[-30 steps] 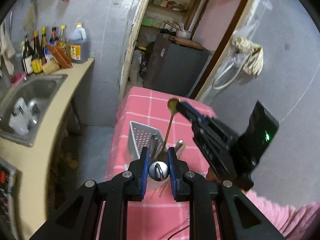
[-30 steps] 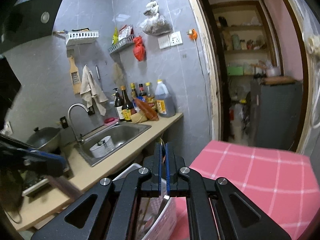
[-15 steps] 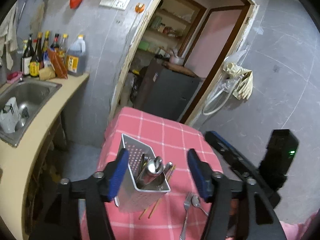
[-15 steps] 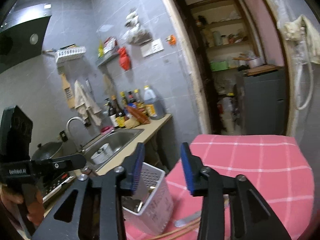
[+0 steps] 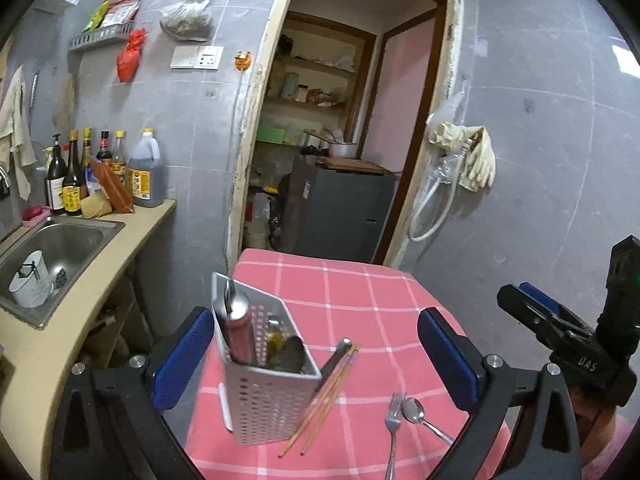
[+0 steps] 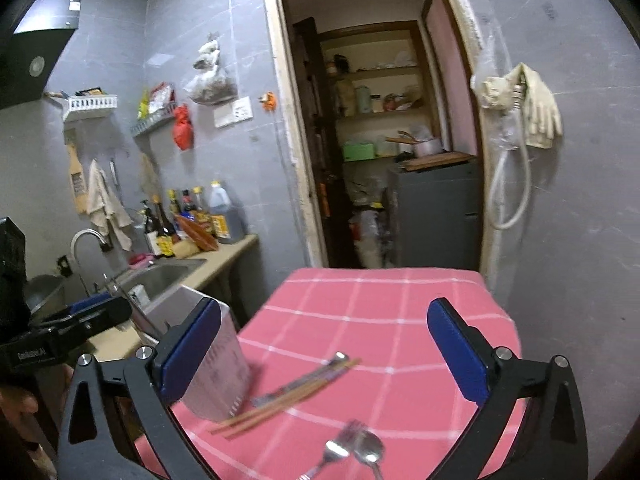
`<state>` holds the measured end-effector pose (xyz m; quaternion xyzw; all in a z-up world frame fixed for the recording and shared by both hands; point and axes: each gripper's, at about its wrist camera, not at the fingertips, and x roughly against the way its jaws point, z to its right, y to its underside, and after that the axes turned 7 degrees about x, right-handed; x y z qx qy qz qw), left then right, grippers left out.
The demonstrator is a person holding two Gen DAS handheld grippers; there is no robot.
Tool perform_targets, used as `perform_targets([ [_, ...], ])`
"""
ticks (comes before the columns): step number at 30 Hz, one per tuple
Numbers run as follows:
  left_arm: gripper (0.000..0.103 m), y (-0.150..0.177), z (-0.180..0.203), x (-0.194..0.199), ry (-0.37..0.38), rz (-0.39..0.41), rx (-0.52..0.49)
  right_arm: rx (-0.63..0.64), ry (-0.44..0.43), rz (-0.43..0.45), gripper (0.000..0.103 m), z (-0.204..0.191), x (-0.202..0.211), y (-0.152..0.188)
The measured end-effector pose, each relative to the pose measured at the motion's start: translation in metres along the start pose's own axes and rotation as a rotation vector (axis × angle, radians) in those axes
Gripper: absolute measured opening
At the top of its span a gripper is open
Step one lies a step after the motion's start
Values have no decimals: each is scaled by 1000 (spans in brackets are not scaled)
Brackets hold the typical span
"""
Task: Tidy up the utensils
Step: 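Move both open tools back over the silver fork and spoon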
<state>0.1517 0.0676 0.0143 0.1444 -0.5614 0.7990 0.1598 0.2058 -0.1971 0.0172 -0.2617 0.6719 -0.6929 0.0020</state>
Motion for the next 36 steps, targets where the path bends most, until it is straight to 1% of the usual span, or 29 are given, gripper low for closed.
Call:
perform_targets([
  [3, 102, 11, 7, -1, 27, 9, -16, -6, 35, -26, 102, 10, 9, 8],
  [5, 102, 20, 13, -4, 44, 9, -43, -6, 55, -60, 101, 17, 12, 16],
  [9, 102, 33, 28, -9, 59, -9, -98, -15, 78, -124, 101, 31, 15, 34],
  [13, 102, 42, 40, -13, 74, -18, -125, -28, 85, -179, 101, 42, 10, 50],
  [20, 102, 60, 58, -24, 96, -68, -156, -61, 46, -260, 101, 68, -7, 80],
  [26, 102, 88, 67, -40, 92, -107, -174, -66, -5, -307, 102, 85, -26, 110],
  [31, 102, 110, 62, -65, 68, -161, -130, -51, -40, -346, 101, 90, -44, 133],
  [33, 102, 116, 60, -73, 70, -182, -113, -49, -51, -359, 101, 91, -50, 139],
  [36, 102, 123, 60, -87, 71, -234, -115, -50, -65, -380, 101, 90, -58, 152],
])
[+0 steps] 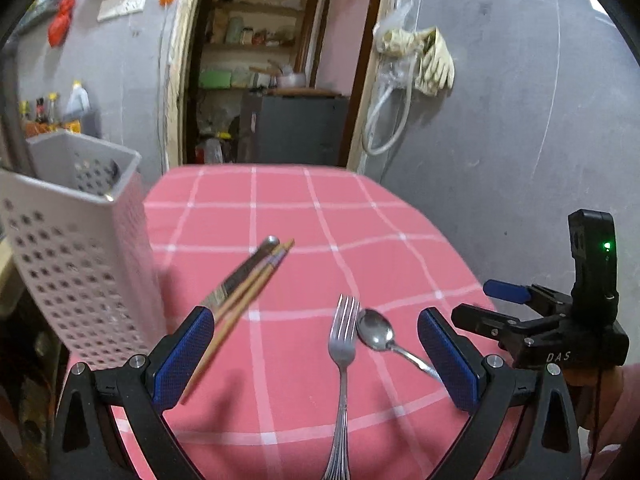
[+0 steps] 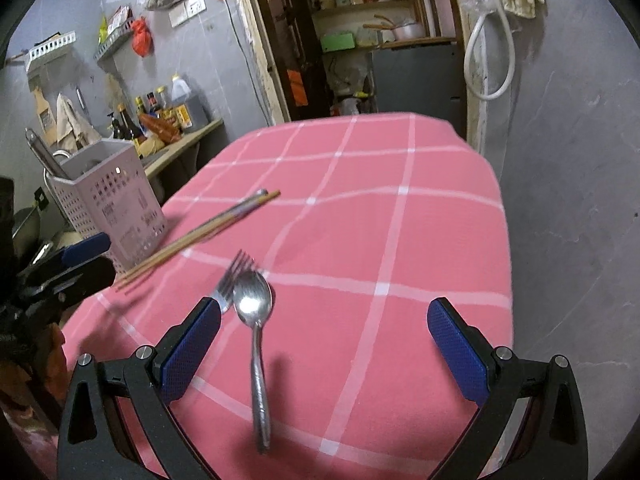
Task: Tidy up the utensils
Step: 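Move both open tools back over the silver fork and spoon, then grasp the silver fork with the left tool while the right tool grasps the silver spoon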
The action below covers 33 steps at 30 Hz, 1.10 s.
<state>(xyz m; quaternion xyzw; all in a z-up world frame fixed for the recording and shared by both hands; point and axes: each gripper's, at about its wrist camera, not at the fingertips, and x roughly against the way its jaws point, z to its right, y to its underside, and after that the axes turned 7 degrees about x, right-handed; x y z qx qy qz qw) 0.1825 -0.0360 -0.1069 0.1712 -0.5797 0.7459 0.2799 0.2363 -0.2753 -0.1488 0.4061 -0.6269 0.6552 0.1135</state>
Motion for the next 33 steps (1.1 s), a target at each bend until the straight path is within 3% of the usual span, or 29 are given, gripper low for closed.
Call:
perform_targets([
  [2, 102, 0, -2, -8, 14, -25, 9, -6, -10, -8, 99, 2, -5, 3],
  [4, 101, 0, -5, -17, 35, -48, 25, -3, -27, -9, 85, 4, -11, 6],
  [6, 93, 0, -7, -26, 58, -74, 39, 2, -49, -29, 67, 2, -17, 7],
  [10, 67, 2, -11, -48, 120, -173, 75, 32, -101, -42, 53, -1, -26, 4],
  [15, 52, 7, -13, -70, 157, -276, 110, 58, -188, -74, 34, -4, -43, -4],
  [18, 46, 8, -16, -80, 176, -310, 139, 77, -242, -91, 28, -6, -54, -11],
  [25, 30, 9, -25, -90, 212, -344, 206, 136, -348, -146, 22, -14, -75, -22],
  [30, 29, 8, -28, -91, 215, -347, 218, 172, -390, -201, 7, -21, -87, -23],
  [33, 29, 8, -28, -91, 217, -349, 221, 188, -393, -205, 4, -23, -86, -22],
])
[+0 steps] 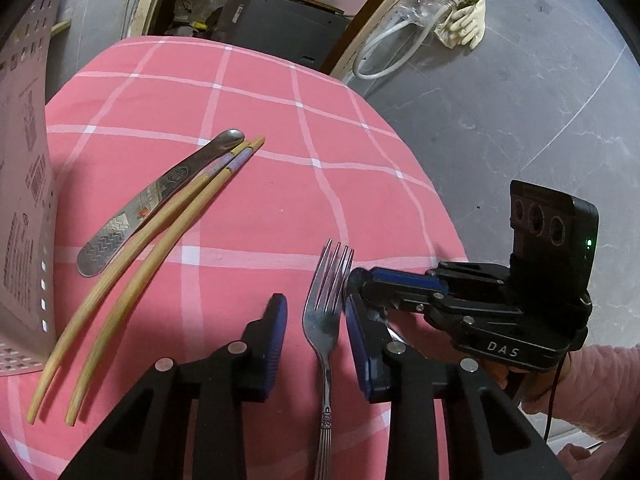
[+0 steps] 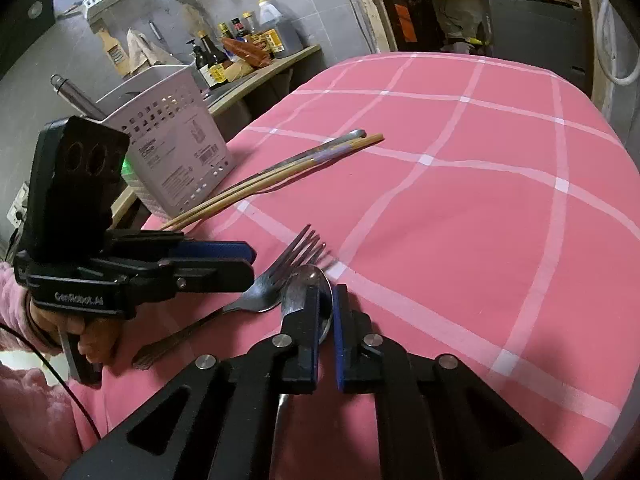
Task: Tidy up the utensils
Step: 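Grasp the silver fork with the left tool while the right tool grasps the silver spoon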
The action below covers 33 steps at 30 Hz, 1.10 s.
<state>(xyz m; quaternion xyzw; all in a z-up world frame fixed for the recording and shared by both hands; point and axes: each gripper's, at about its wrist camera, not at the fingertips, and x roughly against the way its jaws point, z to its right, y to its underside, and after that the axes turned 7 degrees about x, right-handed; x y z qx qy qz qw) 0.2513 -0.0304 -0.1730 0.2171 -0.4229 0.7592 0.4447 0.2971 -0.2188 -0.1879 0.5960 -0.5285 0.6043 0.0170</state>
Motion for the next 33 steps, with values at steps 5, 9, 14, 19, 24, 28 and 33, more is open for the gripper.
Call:
perform_targets([
  [5, 29, -4, 0, -4, 15, -19, -1, -31, 26, 3, 3, 5, 15, 10],
  [9, 29, -12, 2, -12, 29, -43, 3, -86, 52, 12, 3, 14, 27, 22],
  [14, 29, -22, 5, -21, 36, -54, 3, -141, 77, 23, 3, 18, 36, 34],
  [19, 29, -31, 20, -33, 5, -72, -88, -193, 97, 44, 3, 20, 44, 42],
  [24, 21, -32, 29, -36, -49, -91, -177, -238, 103, 59, 3, 22, 46, 48],
  [28, 20, -34, 30, -34, -57, -126, -181, -274, 107, 65, 3, 23, 47, 51],
  [33, 13, -28, 32, -28, -64, -170, -175, -348, 111, 72, 3, 24, 48, 56],
])
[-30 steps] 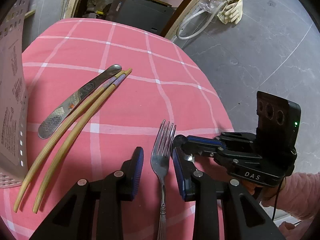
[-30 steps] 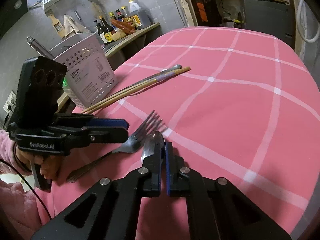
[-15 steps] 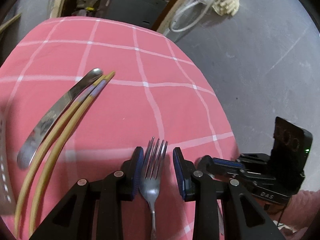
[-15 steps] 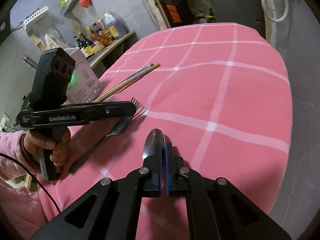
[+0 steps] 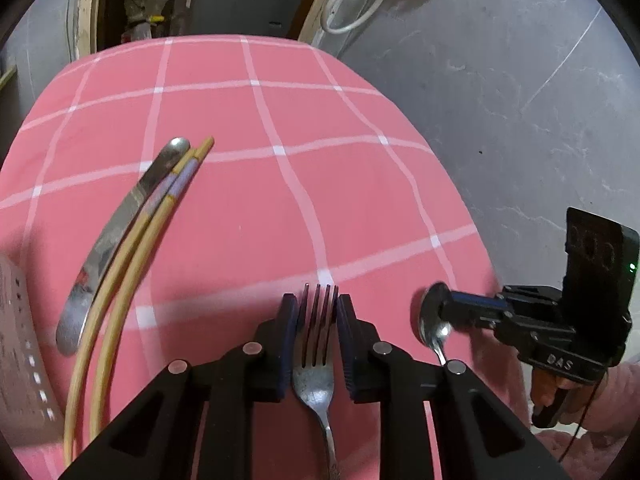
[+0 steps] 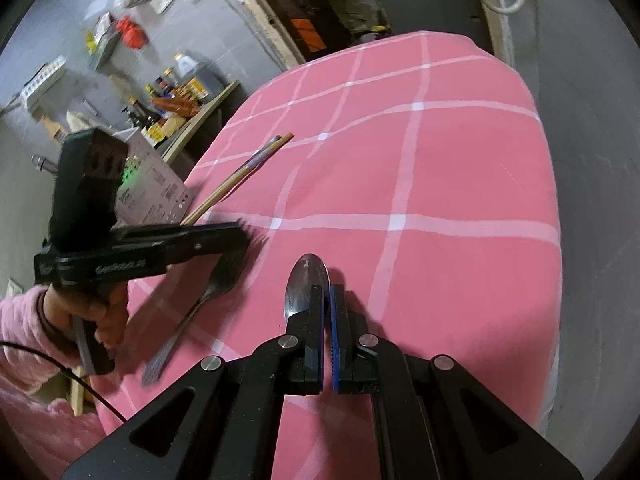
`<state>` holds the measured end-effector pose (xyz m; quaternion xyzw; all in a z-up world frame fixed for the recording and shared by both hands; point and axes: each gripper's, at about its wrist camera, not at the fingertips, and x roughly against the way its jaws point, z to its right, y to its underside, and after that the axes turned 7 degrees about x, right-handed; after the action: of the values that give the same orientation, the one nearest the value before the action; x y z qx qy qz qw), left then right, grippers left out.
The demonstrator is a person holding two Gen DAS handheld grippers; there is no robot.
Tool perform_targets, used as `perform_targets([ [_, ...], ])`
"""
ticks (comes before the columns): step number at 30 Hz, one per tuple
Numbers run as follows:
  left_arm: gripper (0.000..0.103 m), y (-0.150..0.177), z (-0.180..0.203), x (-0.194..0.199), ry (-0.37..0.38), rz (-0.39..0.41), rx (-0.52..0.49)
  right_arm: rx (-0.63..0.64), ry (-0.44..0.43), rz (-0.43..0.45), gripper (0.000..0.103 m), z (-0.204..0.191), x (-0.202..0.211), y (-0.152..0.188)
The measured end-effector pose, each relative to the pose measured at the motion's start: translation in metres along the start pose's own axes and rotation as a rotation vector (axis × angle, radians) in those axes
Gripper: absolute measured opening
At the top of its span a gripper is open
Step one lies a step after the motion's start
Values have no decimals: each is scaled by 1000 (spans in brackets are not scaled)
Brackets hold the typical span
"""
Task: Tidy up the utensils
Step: 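Grasp the silver fork with the left tool while the right tool grasps the silver spoon, then carry the fork and spoon up and over the white caddy with both tools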
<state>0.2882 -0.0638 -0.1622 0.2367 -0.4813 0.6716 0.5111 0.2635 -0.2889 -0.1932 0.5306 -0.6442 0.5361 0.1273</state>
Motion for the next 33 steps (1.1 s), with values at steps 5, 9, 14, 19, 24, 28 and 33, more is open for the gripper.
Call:
perform_targets([
  [5, 3, 10, 0, 13, 6, -23, 10, -54, 13, 11, 3, -2, 2, 7],
  [9, 3, 20, -1, 17, 23, -43, 27, -92, 27, 30, 2, -6, 7, 13],
  [14, 3, 28, 6, 43, 23, 17, -10, -69, 74, 94, 1, -25, 25, 9],
  [19, 3, 30, 25, 90, -26, 159, -97, 20, 141, 178, 1, -60, 50, -7],
  [24, 3, 23, 34, 138, -72, 302, -131, 60, 170, 284, 1, -88, 75, -36],
  [28, 3, 10, 31, 178, -82, 421, -104, 97, 154, 395, 1, -110, 93, -67],
  [33, 3, -7, 29, 238, -108, 570, -95, 174, 121, 529, 1, -148, 112, -113],
])
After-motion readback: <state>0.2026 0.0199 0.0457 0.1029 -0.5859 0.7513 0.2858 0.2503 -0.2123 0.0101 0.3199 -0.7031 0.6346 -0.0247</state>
